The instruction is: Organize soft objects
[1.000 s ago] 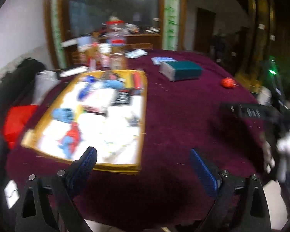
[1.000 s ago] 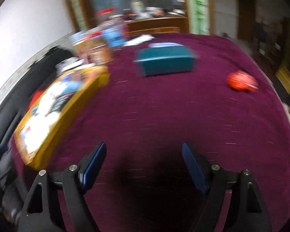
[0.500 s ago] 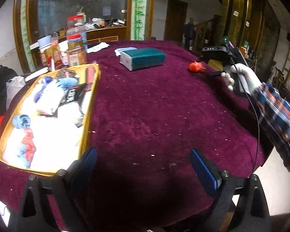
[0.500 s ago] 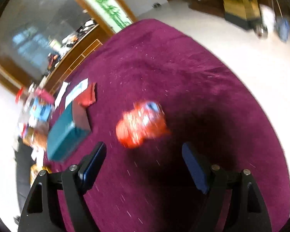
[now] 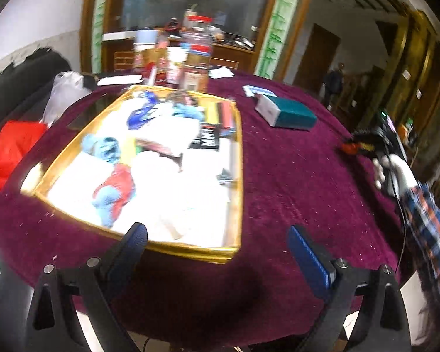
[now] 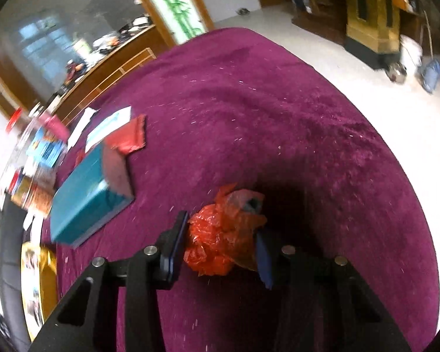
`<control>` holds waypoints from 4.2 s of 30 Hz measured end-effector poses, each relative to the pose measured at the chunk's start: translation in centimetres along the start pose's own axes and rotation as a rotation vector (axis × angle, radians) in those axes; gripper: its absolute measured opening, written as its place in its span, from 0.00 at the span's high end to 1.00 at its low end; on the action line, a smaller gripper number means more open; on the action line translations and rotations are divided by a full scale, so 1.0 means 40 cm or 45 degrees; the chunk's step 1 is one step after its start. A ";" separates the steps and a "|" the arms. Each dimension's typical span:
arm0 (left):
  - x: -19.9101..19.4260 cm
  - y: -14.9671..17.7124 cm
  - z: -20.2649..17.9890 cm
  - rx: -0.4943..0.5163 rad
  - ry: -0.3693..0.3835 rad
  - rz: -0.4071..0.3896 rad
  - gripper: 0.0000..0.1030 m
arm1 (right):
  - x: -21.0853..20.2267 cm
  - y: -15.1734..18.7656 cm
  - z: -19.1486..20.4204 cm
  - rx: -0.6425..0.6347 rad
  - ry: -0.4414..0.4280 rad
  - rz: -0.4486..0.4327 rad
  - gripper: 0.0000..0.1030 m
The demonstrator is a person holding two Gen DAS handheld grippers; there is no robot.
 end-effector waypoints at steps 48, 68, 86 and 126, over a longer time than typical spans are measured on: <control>-0.036 0.140 0.338 -0.371 -0.002 0.016 0.05 | 0.038 0.969 1.148 -0.908 -0.729 0.811 0.59; -0.235 -0.007 0.270 -0.158 -0.432 -0.433 0.02 | -0.159 0.664 0.896 -0.775 -0.629 0.252 0.23; -0.087 -0.044 0.132 -0.261 -0.459 -0.223 0.00 | -0.251 0.694 0.638 -0.835 -0.355 -0.120 0.17; -0.054 0.024 0.253 -0.319 -0.553 -0.143 0.00 | -0.217 0.831 0.733 -1.056 -0.272 -0.062 0.16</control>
Point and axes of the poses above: each gripper's, at about its wrist camera, not at the fingertips, and x roughly the way its jaws point, z to its left, y to its underside, the point moved 7 cm from there along x, roughly the way its jaws point, and after that the axes turned 7 degrees about -y, right-handed, at the moved point
